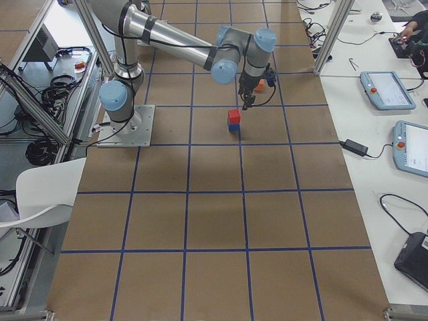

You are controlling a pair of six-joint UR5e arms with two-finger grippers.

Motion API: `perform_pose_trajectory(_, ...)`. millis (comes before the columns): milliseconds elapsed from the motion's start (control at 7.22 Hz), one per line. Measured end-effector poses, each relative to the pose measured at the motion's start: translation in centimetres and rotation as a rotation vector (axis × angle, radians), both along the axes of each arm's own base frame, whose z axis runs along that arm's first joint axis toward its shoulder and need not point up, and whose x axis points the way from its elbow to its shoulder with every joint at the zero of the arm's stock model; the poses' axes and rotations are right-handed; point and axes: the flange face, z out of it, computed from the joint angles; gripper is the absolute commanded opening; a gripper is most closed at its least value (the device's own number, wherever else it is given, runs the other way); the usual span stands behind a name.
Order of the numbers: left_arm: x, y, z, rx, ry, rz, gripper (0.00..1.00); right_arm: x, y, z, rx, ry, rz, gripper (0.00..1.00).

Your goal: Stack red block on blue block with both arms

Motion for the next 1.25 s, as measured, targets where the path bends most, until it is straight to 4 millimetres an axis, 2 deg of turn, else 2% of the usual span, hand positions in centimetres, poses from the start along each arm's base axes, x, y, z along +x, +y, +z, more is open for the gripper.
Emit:
perform_pose_trajectory(138,-0.1,0.1,-0.2,0.010,0.000,0.001,1.00,0.8,0.2,3.2,-0.015,0.006,-0.019,1.00)
perform_pose_trajectory(277,-0.1,0.3,-0.2,0.020,-0.001,0.000,1.00,2.4,0.4,5.0,-0.021,0.013,-0.055,1.00)
perform_pose_trajectory(415,-0.1,0.5,0.0,0.023,-0.004,0.000,1.00,4.8,0.7,5.7,-0.021,0.021,-0.084,1.00)
perform_pose_trajectory(831,-0.2,1.2,0.7,0.011,-0.002,0.002,1.00,12.7,1.9,6.0,-0.024,0.027,-0.060,1.00)
perform_pose_trajectory(969,-0.3,0.9,0.3,0.017,0.003,0.003,1.00,14.6,2.4,6.1,-0.025,0.031,-0.061,1.00)
perform_pose_trajectory(1246,-0.6,0.4,-0.4,0.025,0.004,-0.009,1.00,15.8,3.2,6.9,-0.036,0.031,-0.070,1.00)
